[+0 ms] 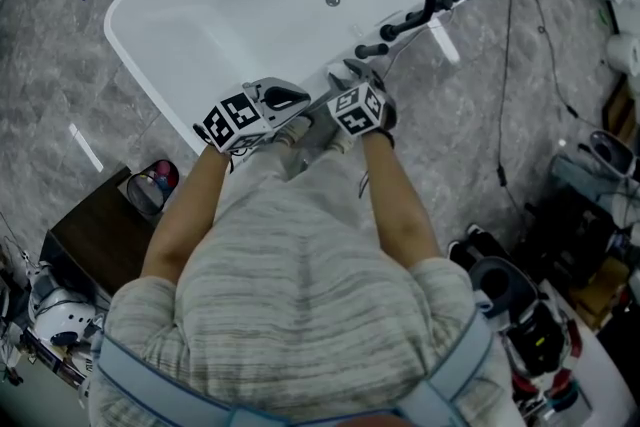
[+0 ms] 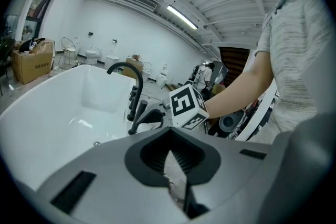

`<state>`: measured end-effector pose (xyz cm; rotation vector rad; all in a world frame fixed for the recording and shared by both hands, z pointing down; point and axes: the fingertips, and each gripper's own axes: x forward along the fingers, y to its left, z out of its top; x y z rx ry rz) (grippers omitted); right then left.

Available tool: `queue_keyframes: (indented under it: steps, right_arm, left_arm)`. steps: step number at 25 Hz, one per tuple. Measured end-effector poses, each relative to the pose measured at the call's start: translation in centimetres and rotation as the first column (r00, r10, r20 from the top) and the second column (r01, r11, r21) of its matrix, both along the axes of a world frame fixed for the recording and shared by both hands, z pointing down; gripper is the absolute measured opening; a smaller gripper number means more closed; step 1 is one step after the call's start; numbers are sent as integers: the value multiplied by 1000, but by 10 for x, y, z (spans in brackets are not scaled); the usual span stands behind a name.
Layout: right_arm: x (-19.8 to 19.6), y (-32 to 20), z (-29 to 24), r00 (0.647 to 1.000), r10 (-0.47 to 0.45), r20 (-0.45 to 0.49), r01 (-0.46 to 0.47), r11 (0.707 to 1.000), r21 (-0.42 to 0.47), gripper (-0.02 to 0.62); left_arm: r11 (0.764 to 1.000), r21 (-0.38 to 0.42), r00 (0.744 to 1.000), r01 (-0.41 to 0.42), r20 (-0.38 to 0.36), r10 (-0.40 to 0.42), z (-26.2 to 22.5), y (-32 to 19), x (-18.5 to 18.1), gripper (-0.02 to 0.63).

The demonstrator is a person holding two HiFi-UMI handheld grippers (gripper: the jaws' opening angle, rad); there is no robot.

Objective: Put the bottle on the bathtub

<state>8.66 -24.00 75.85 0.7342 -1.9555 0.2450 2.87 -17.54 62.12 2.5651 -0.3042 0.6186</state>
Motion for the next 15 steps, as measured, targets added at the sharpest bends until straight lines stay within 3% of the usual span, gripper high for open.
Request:
queue_keyframes:
  steps: [15]
  right_arm:
    - [-14,10,-27,995,22,93,-19,999,-31,176]
  left_arm:
    - [1000,-1,1000,-10,-5,10,1,1,-4,3]
